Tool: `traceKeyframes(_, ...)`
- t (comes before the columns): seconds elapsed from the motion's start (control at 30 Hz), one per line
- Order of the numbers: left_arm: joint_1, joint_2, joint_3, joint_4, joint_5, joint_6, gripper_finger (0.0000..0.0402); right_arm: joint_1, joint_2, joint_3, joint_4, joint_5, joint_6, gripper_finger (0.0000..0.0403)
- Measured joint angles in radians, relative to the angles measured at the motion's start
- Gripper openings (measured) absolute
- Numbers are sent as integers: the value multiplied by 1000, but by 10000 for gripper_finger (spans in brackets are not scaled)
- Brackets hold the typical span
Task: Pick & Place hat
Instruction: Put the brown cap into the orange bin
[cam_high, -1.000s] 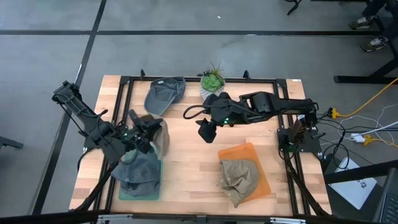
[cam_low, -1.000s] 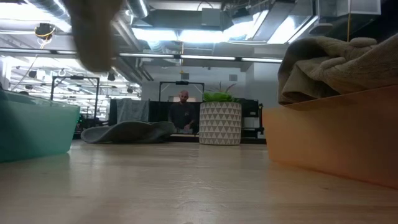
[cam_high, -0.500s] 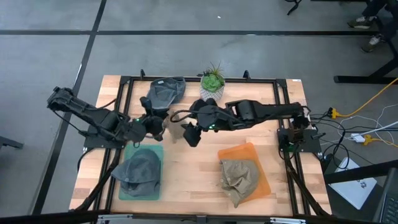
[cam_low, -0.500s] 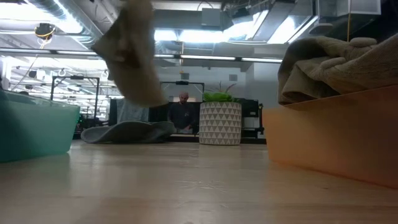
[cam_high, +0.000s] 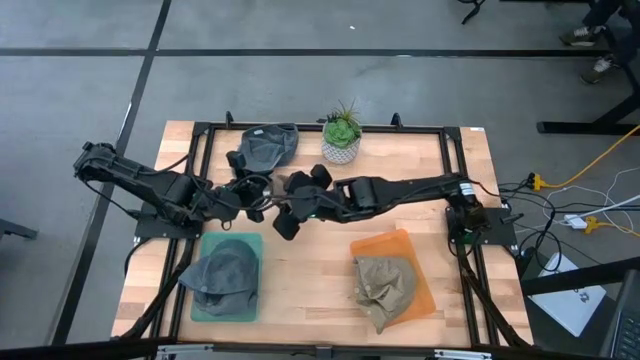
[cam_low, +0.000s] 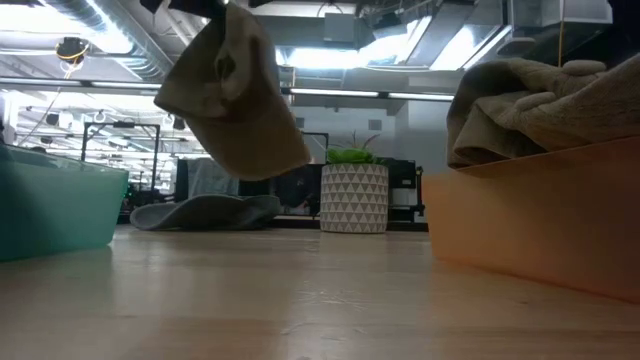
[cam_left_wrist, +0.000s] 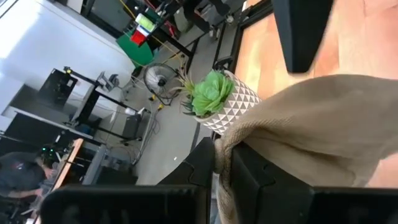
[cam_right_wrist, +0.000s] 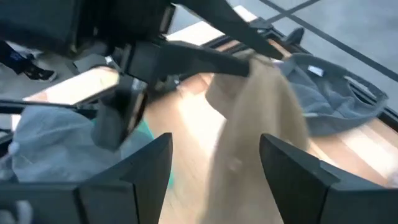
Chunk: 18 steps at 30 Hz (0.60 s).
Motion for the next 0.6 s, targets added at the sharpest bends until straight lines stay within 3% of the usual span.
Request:
traceKeyframes(0.17,0,0,0,-18,-5,-16,27,-7,45,0,60,7,-22,239)
traceKeyframes(0.4,0,0,0,-20,-3,-19,27,-16,60,0,44,123,-30,236)
traceKeyframes(0.6,0,0,0,-20,5,-30,27,-16,60,0,-5,218,-50,175)
